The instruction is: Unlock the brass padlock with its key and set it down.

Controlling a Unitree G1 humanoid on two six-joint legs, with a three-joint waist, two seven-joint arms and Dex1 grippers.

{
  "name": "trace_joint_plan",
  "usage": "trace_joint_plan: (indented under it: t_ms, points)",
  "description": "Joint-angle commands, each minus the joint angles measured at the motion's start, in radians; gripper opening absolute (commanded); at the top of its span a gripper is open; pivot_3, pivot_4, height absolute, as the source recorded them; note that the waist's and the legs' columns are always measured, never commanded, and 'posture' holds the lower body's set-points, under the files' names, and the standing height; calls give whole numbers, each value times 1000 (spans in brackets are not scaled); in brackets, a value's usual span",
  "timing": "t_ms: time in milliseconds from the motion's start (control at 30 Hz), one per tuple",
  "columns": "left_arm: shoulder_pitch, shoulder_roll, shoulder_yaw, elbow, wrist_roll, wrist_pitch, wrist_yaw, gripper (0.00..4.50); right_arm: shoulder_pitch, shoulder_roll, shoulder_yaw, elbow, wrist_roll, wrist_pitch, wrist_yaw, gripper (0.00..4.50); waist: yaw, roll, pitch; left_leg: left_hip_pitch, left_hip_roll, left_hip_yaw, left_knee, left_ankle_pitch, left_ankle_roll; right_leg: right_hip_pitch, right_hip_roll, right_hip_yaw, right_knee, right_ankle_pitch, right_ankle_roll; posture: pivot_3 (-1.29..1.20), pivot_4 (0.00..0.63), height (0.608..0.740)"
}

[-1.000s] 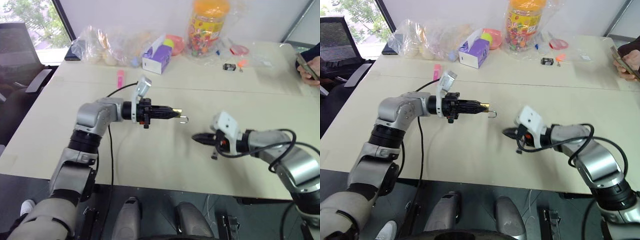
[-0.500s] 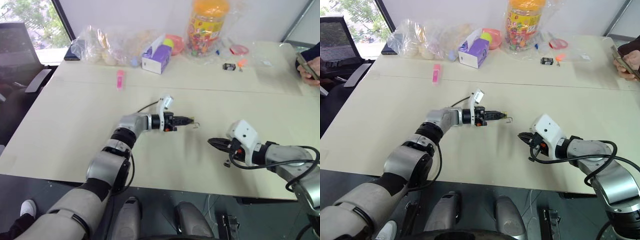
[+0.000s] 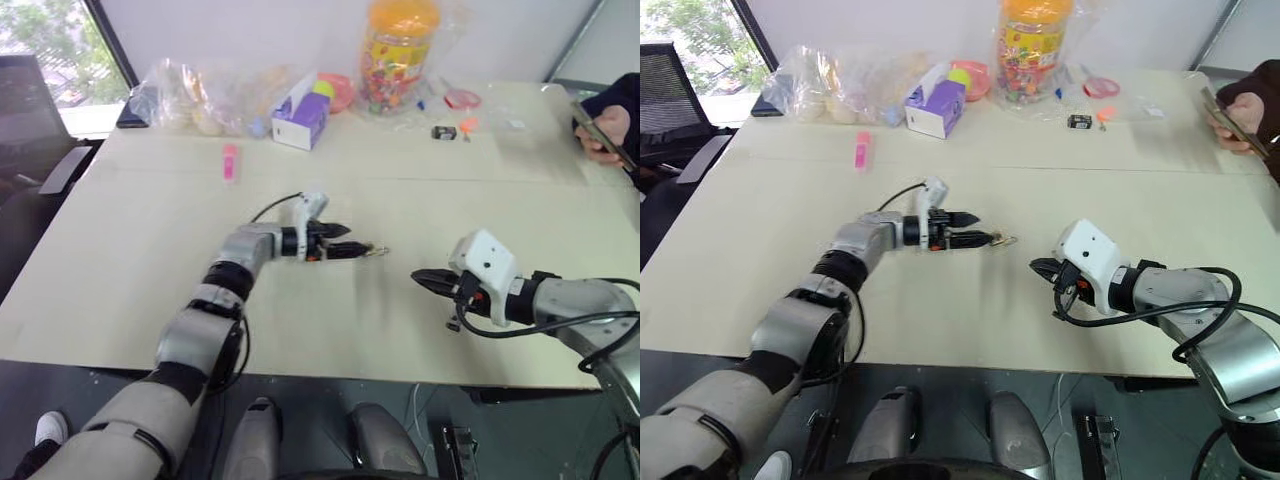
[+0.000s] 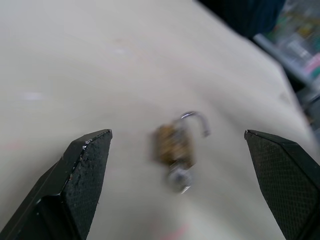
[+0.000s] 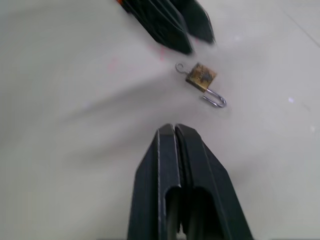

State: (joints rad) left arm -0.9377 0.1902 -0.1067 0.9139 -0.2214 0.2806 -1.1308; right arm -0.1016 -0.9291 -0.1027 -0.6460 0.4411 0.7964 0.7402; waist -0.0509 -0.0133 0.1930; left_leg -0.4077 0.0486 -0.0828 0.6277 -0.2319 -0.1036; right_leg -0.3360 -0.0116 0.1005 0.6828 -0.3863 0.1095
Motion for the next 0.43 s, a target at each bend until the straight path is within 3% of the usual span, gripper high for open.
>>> trace_joint_plan:
  t_ms: [33, 233, 433]
  points:
    - [63, 77, 1, -179, 5, 23, -35, 4455, -11, -36, -34, 14, -11, -41, 36, 0, 6, 0, 0, -1, 0, 0, 0, 0, 0, -1, 0, 0, 0, 0, 0, 0, 150, 740]
    - [214, 212, 6, -542, -51, 153, -86, 4455, -32, -77, -52, 59, -14, -78, 86, 0, 20, -1, 1, -4, -1, 1, 1, 0, 0, -2, -2, 0, -1, 0, 0, 0, 150, 740]
    - [307, 302, 29, -760, -115, 241, -98, 4455, -48, -74, -36, 77, -25, -99, 96, 0, 38, -1, 1, -4, 0, 1, 2, 0, 0, -2, -2, 0, -1, 0, 0, 0, 150, 740]
